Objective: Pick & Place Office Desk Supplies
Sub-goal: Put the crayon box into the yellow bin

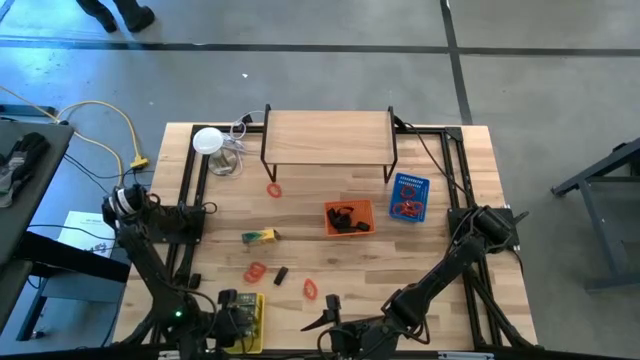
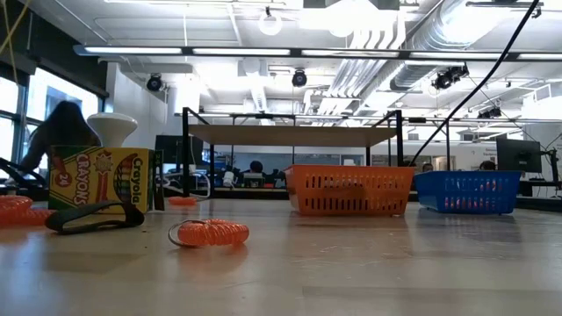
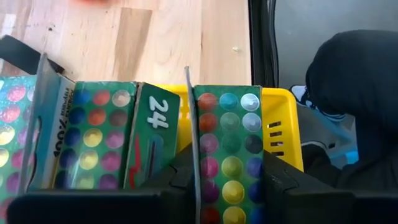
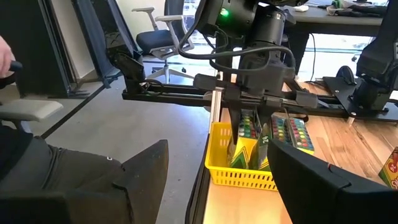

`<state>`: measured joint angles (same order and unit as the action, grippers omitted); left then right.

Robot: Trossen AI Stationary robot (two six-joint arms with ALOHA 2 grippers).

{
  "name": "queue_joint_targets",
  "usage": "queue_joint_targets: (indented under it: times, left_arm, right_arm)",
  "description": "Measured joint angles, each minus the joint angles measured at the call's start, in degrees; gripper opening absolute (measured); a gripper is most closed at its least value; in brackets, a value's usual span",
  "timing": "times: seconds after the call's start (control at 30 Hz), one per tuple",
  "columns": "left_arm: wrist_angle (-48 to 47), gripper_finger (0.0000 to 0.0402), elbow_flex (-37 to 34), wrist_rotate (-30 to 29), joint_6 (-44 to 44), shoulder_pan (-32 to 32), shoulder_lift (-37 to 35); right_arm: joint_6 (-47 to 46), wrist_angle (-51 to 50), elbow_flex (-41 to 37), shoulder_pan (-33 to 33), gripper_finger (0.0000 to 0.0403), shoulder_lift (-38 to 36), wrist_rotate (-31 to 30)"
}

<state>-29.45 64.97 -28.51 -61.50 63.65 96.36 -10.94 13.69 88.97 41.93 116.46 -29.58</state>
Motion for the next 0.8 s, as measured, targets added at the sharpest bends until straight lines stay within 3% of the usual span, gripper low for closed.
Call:
queue_joint_targets:
  times: [0.23, 0.5, 0.8]
  left_arm:
    - [0.0, 0.0128, 0.0, -1.1, 3.1, 0.8, 0.0]
    - [0.1, 0.0131, 0.0, -2.9, 9.1, 0.8, -0.1]
    - [0.0, 0.0131, 0.0, -2.9, 9.4, 0.8, -4.7]
  right_arm:
    - [0.0, 0.0, 0.0, 0.0, 0.026, 0.0, 0.0]
    - [0.0, 0.0, 0.0, 0.0, 0.026, 0.0, 0.2]
    - [0.0, 0.0, 0.0, 0.0, 0.026, 0.0, 0.2]
